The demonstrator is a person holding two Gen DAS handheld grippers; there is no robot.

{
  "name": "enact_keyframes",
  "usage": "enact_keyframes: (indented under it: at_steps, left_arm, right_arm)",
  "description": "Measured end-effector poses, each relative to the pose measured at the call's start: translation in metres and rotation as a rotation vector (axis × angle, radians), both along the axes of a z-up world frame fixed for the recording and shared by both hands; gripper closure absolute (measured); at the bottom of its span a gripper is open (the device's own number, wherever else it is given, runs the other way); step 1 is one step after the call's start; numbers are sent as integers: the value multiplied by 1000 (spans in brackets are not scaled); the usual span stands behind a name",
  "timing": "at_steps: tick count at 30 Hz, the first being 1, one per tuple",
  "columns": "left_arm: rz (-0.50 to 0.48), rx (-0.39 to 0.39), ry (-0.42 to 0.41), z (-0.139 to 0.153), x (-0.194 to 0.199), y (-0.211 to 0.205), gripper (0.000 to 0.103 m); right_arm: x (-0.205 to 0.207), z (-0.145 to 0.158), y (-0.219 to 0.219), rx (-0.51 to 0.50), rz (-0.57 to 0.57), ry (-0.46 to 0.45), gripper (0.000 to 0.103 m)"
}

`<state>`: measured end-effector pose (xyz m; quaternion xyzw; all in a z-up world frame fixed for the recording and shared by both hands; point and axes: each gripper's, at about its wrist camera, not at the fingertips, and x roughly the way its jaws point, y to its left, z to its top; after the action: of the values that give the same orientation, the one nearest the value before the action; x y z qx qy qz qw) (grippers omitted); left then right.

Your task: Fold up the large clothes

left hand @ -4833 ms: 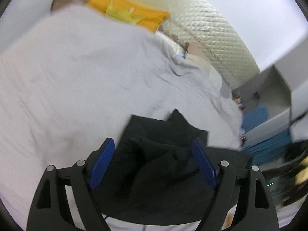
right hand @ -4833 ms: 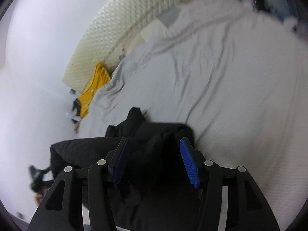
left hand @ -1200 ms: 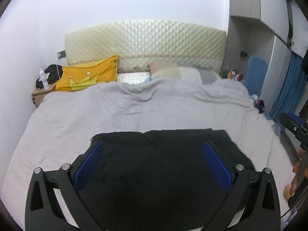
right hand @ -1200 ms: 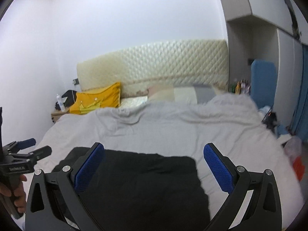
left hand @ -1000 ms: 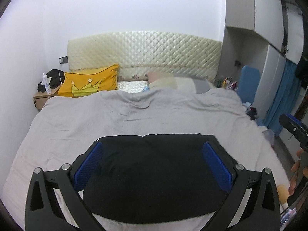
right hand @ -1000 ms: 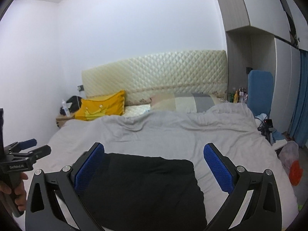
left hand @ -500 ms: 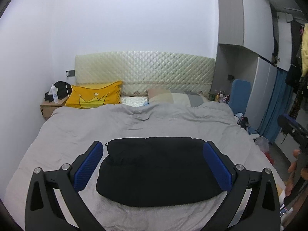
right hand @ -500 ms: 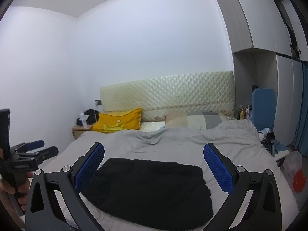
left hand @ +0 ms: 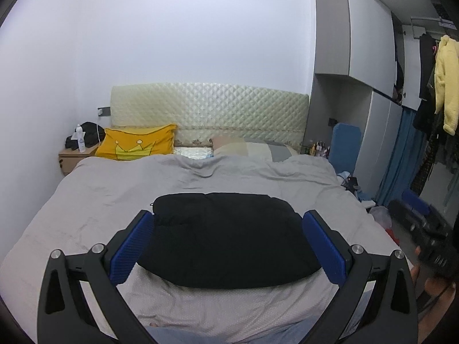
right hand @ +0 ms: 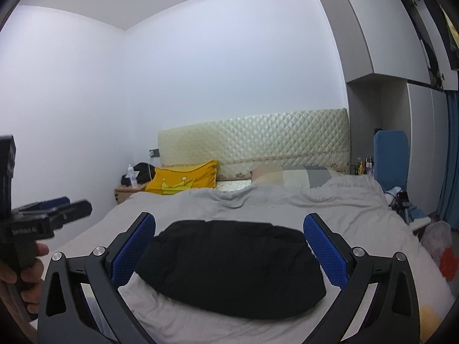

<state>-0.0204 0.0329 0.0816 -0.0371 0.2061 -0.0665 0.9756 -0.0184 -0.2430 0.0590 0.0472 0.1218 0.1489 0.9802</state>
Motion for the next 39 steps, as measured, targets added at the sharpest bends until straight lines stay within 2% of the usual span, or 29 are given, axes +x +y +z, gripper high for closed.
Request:
enact_keyframes:
  at_steps: [8, 21, 39]
  left_arm:
    - [21, 45, 21, -19, -8, -11, 0]
    - [33, 0, 147, -68, 5, -5, 0]
    - [44, 20, 152, -69, -4, 1, 0]
  right_arm:
    - [-16, -31, -3, 24, -27, 55, 0]
    - [-23, -70, 4, 9, -28, 115, 0]
    - [-29, -74, 5, 11, -53, 118, 0]
